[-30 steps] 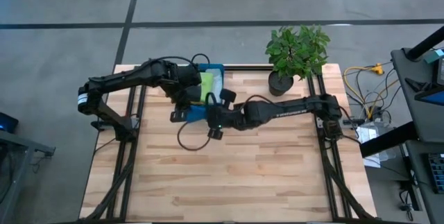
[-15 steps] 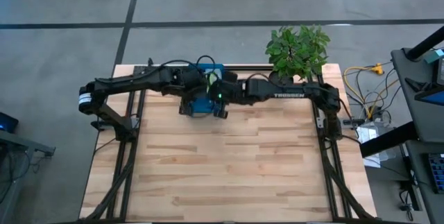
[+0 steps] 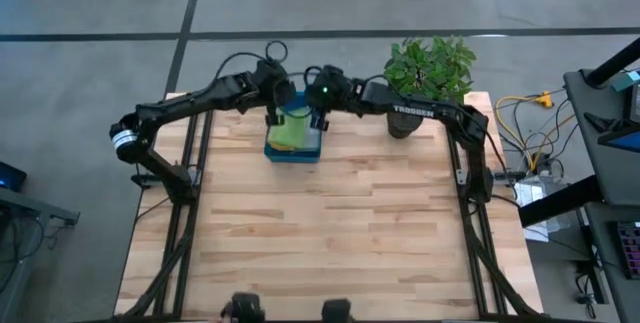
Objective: Fold microfiber towels
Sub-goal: Put the blue microfiber cloth into the blue bin
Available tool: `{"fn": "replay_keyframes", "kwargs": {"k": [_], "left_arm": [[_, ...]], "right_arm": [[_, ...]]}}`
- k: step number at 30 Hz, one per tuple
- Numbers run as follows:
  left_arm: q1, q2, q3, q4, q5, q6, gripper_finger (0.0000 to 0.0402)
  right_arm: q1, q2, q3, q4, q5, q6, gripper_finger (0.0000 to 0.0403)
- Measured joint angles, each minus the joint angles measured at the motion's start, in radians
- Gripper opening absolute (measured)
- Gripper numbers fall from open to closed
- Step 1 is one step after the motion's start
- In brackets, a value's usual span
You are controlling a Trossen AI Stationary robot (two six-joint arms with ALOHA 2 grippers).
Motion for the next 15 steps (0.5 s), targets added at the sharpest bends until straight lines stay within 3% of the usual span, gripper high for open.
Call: {"fn": "replay_keyframes", "kwargs": {"k": [5,15], "left_arm": [[0.019,0.002,-0.09,0.205,-0.099,0.034,0.0],[-0.061,-0.015,-0.377,0.242,-0.09,0.037,0.0]], "right_arm": [[-0.043,0.048,0.004,0.03,-0.001,-0.036,0.0009],[0.016,0.176,0.002,0.007,-0.102,-0.02,0.0009]]}}
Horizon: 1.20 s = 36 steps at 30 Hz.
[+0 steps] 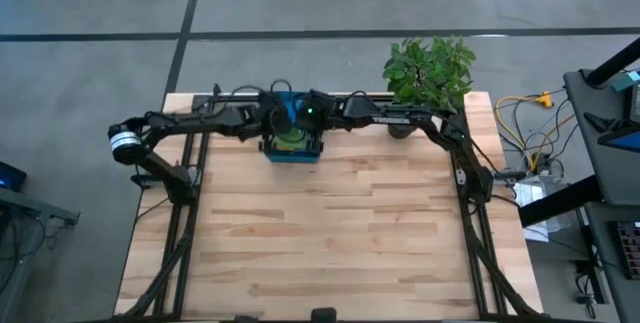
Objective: Fold microfiber towels
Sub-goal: Put the blue microfiber cloth into the blue bin
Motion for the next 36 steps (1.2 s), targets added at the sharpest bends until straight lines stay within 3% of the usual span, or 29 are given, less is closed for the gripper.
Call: {"fn": "replay_keyframes", "kwargs": {"k": [8,15,19,28,36], "left_arm": [[-0.126,-0.055,-0.095,-0.017,0.01,-0.032,0.0],[-0.139,-0.057,-0.097,-0.027,0.067,-0.16,0.0],[-0.134,-0.056,-0.106,-0.099,0.087,-0.236,0.0019],[-0.14,-0.117,-0.07,-0.259,0.158,-0.433,0.0123],[-0.141,-0.282,0.036,-0.355,0.339,-0.499,0.0139]], "right_arm": [[0.039,0.021,0.0,-0.057,-0.079,0.037,0.0009],[0.035,0.021,-0.002,-0.09,-0.216,0.112,0.0016],[0.029,0.021,-0.01,-0.165,-0.246,0.155,0.0052],[0.028,-0.023,-0.007,-0.241,-0.356,0.227,0.0175],[0.029,-0.174,-0.006,-0.267,-0.356,0.297,0.0205]]}}
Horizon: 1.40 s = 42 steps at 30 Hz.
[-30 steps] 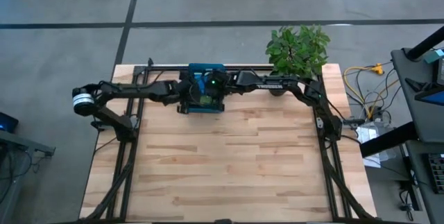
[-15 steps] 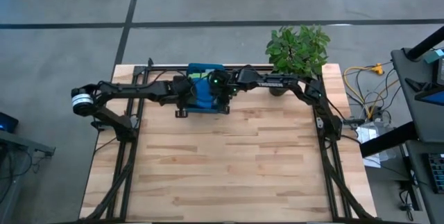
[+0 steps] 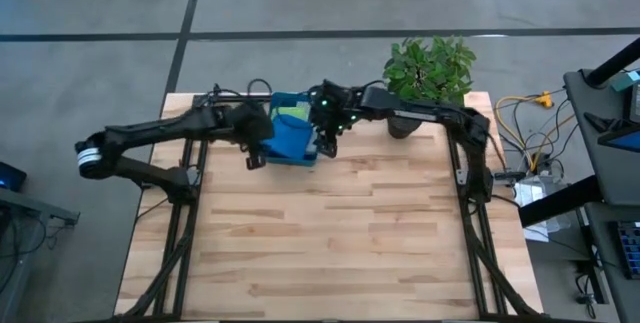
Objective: Fold microfiber towels
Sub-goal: Put the blue microfiber cloth into the blue bin, then return to Home Position
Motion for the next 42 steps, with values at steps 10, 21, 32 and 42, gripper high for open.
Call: {"fn": "replay_keyframes", "kwargs": {"k": [10,21,32,42], "left_arm": [[0.003,-0.122,-0.054,0.025,-0.041,-0.104,0.0106],[0.003,0.196,-0.047,0.077,-0.079,-0.104,0.0003],[-0.032,0.33,0.062,-0.024,-0.018,-0.093,0.0001],[-0.041,-0.093,0.123,-0.06,0.074,-0.291,0.0]], "right_arm": [[0.118,-0.255,-0.061,-0.001,0.0,0.132,0.0191],[0.38,-0.446,-0.221,0.022,0.209,0.303,0.0157],[0.521,-0.553,-0.372,0.024,0.326,0.462,0.0129],[0.6,-0.701,-0.596,0.414,0.35,0.51,0.011]]}}
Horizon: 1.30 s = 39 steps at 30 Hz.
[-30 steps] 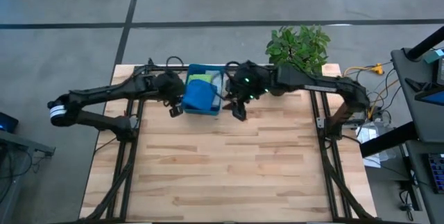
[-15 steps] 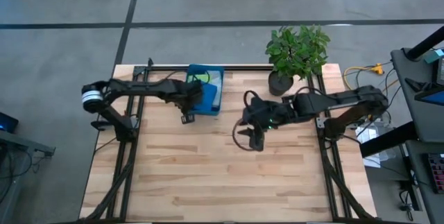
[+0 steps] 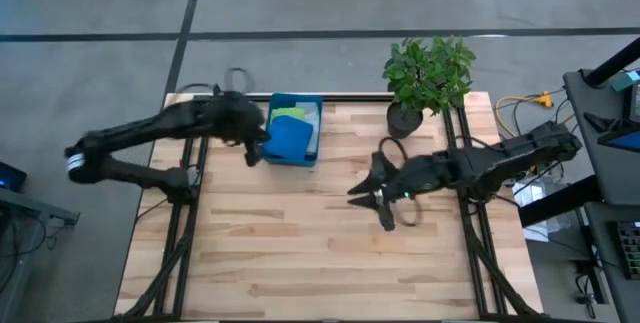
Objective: Fold microfiber towels
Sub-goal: Return to Home Position
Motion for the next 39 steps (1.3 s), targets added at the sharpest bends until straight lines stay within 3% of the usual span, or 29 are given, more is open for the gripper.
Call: {"fn": "replay_keyframes", "kwargs": {"k": [3,6,10,14,17,23,28,33,36,39], "left_arm": [[-0.044,-0.17,-0.079,0.16,0.082,-0.206,0.0],[-0.109,-0.306,-0.194,0.431,0.1,-0.378,0.0],[-0.159,-0.402,-0.372,1.022,0.101,-0.448,0.0],[-0.159,-0.389,-0.487,1.621,0.087,-0.449,0.0],[-0.155,-0.36,-0.489,1.826,0.021,-0.449,0.0],[-0.154,-0.306,-0.378,1.794,0.022,-0.419,0.0],[-0.155,-0.325,-0.295,1.794,0.047,-0.272,0.0],[-0.154,-0.439,-0.281,1.68,0.049,-0.2,0.0],[-0.155,-0.591,-0.283,1.487,0.048,-0.194,0.0],[-0.155,-0.725,-0.283,1.285,0.019,-0.174,0.0]], "right_arm": [[0.035,-0.031,-0.17,0.433,0.0,0.021,0.0105],[0.044,0.013,-0.304,0.928,0.001,0.033,0.0102],[-0.002,0.133,-0.349,1.458,0.018,-0.064,0.0104],[-0.114,0.193,-0.289,1.676,0.045,-0.036,0.0109],[-0.206,0.194,-0.202,1.674,0.003,-0.006,0.0114],[-0.375,0.147,0.019,1.536,-0.218,-0.081,0.0129],[-0.509,0.008,0.131,1.334,-0.41,-0.106,0.0139],[-0.503,-0.256,0.103,1.128,-0.336,-0.333,0.0135],[-0.496,-0.411,0.052,0.988,-0.322,-0.351,0.0129],[-0.46,-0.542,-0.04,0.969,-0.271,-0.34,0.0124]]}}
